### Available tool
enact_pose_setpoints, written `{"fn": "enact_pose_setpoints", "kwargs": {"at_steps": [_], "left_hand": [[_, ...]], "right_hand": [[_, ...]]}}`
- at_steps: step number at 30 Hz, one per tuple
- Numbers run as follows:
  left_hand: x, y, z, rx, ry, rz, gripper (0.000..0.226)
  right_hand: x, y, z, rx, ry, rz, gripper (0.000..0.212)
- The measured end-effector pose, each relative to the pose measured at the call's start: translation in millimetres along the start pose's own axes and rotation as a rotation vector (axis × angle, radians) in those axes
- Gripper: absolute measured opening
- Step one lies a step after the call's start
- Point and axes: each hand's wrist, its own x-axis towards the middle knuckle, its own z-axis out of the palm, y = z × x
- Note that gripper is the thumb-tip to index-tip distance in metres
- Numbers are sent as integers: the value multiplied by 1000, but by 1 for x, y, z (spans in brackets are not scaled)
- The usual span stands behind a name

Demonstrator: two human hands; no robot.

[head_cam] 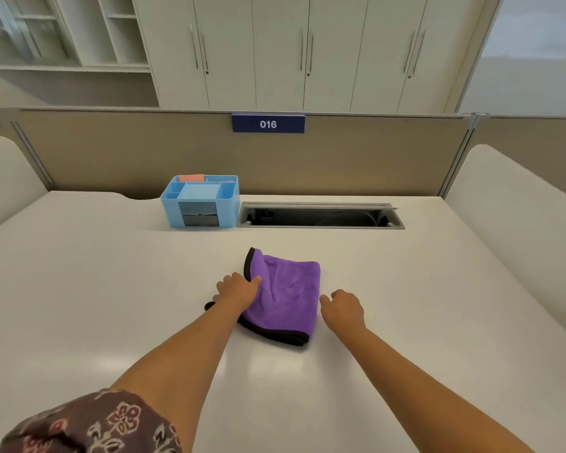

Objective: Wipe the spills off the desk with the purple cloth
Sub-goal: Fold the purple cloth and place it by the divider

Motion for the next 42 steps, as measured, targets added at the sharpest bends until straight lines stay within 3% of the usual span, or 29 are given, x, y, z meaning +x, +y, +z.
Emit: {"fn": "enact_pose_setpoints", "kwargs": {"at_steps": [6,10,17,22,27,33,36,39,42], "left_hand": [[9,5,-10,-105,-60,-13,51],[11,1,-17,-170,-44,83,24],[15,1,-6,-406,-78,176,27],[21,0,-13,-276,-8,62,64],[12,3,-2,-158,81,5,53],[17,-2,-4,-303,48,50,43],[18,2,-8,-291,101,126,46],[23,5,-10,-227,188,161,49],[30,8,-15,-288,229,172,19]], "right_hand": [[20,-28,19,18,-80,-10,42],[23,-38,23,108,-70,30,41],[22,-41,26,148,-15,4,42],[21,-41,26,149,0,-51,29],[32,-33,17,142,7,32,28],[37,-38,13,-124,80,12,35],[53,-55,10,-264,122,-236,44],[74,-70,8,-462,30,-442,43],[91,-73,7,-578,-34,-406,40]]}}
